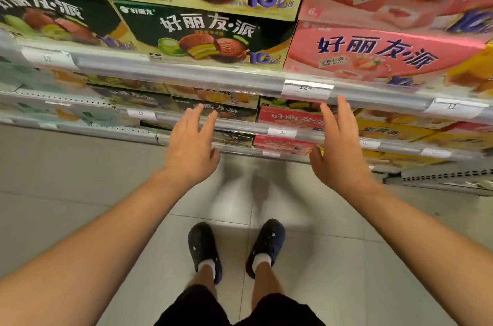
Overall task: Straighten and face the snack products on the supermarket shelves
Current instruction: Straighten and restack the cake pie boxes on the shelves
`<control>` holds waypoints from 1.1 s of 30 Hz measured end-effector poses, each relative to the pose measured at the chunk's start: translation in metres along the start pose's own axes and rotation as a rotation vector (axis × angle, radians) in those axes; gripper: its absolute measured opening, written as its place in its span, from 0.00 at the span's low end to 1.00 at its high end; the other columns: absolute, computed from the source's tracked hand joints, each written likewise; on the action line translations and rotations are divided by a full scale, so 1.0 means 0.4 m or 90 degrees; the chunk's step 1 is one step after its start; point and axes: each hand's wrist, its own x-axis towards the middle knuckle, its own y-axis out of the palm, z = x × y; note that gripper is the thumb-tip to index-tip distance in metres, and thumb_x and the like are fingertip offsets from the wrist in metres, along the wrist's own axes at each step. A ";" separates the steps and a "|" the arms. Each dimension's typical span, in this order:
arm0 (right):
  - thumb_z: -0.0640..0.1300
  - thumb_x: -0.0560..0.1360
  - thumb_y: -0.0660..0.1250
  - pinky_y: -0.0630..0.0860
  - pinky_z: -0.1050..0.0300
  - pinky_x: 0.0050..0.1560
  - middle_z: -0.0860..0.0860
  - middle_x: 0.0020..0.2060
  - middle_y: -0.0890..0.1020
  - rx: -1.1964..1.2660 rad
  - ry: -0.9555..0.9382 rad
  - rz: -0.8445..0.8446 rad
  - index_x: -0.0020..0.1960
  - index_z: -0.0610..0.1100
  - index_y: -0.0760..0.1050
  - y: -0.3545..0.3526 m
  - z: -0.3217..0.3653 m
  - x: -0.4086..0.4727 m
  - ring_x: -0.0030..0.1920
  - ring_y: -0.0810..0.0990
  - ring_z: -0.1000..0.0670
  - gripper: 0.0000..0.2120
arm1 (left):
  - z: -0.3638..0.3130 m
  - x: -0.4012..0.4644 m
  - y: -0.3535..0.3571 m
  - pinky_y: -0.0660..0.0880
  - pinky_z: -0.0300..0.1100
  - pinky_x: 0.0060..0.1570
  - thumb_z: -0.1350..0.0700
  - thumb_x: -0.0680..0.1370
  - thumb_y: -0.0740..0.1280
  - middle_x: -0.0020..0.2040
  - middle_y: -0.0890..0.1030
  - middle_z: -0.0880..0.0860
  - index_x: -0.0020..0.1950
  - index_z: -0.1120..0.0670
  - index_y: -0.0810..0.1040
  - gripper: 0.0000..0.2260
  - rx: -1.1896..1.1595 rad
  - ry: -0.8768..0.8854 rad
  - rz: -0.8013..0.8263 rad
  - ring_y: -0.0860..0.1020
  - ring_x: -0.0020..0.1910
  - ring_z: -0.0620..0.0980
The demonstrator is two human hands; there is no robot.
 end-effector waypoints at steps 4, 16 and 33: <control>0.34 0.72 0.68 0.59 0.44 0.73 0.43 0.77 0.55 0.058 -0.105 0.081 0.75 0.41 0.61 0.106 0.042 -0.015 0.77 0.53 0.41 0.34 | 0.050 0.004 0.091 0.62 0.49 0.71 0.54 0.76 0.70 0.74 0.61 0.56 0.77 0.55 0.59 0.33 -0.316 -0.148 0.040 0.62 0.72 0.55; 0.41 0.72 0.67 0.64 0.31 0.62 0.36 0.56 0.77 -0.218 -0.140 -0.043 0.62 0.40 0.70 0.234 0.222 0.285 0.57 0.75 0.32 0.19 | 0.225 0.203 0.078 0.61 0.48 0.71 0.57 0.76 0.69 0.74 0.61 0.52 0.74 0.50 0.59 0.30 -0.521 -0.260 -0.092 0.63 0.71 0.52; 0.54 0.78 0.64 0.67 0.50 0.40 0.46 0.38 0.72 -0.180 -0.116 0.019 0.44 0.47 0.62 0.204 0.250 0.317 0.37 0.70 0.42 0.15 | 0.251 0.203 0.070 0.68 0.39 0.48 0.58 0.77 0.69 0.52 0.70 0.41 0.67 0.46 0.60 0.24 -0.697 -0.256 -0.155 0.71 0.49 0.39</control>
